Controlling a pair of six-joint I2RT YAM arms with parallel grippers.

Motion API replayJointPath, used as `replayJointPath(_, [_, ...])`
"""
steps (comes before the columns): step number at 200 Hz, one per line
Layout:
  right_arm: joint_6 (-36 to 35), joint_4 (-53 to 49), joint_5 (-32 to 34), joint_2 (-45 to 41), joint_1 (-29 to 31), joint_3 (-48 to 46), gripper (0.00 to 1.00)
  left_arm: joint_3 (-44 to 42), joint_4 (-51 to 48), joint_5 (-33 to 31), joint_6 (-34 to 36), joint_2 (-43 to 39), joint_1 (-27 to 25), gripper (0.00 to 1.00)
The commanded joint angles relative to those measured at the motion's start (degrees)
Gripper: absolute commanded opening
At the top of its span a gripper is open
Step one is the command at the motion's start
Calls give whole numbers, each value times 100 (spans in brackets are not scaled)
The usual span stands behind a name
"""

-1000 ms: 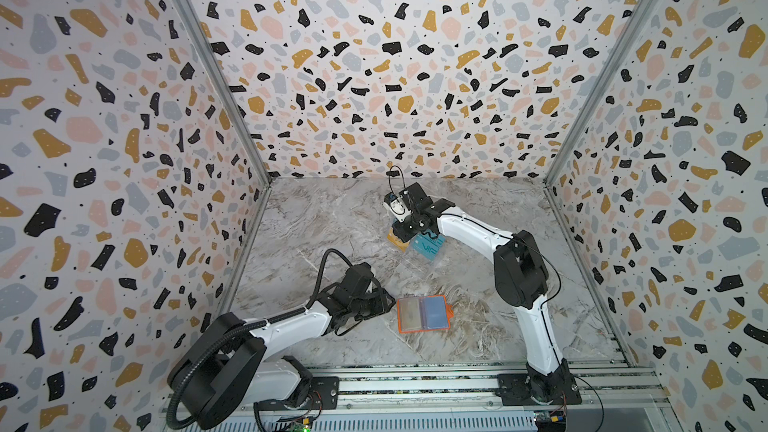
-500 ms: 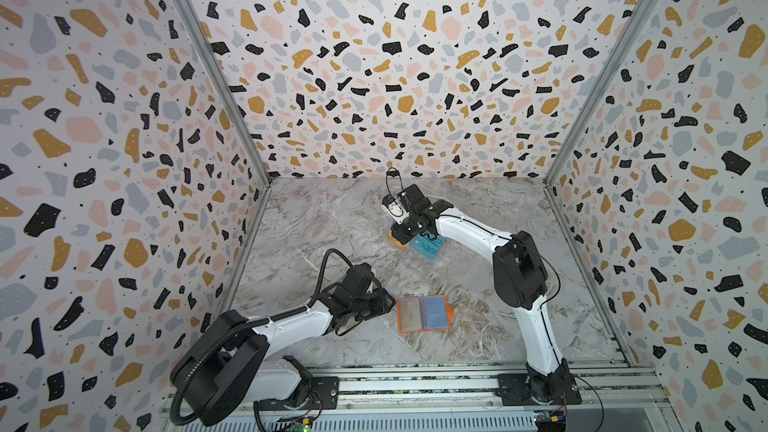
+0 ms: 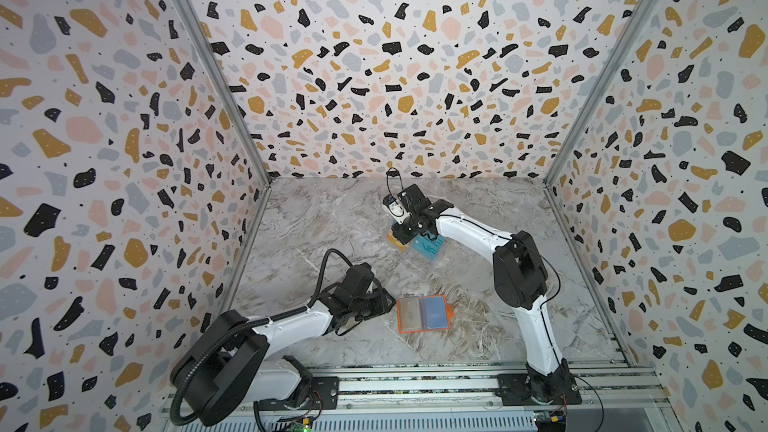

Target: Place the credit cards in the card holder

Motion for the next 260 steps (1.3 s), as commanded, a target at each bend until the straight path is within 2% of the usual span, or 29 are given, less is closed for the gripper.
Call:
replayJointPath(1, [-27,34,197,-264,-8,-102,32,-45,76,18,66,-22,36,47])
replayJointPath(50, [-11,1,169,-167,-2,-112,32,-8,35,29,64,5,33,48])
replayJointPath(141, [-93,36,-180,-221,79,-155,16,62,5,5,229,84,32,49])
replayJointPath(189, [-78,0,-486,-137,36,-104,15,46,-10,-6,239,82,36,49])
replayJointPath(260, [-90,-142,-589,-38,-34,86,12,28,-58,-59,231,28,36,49])
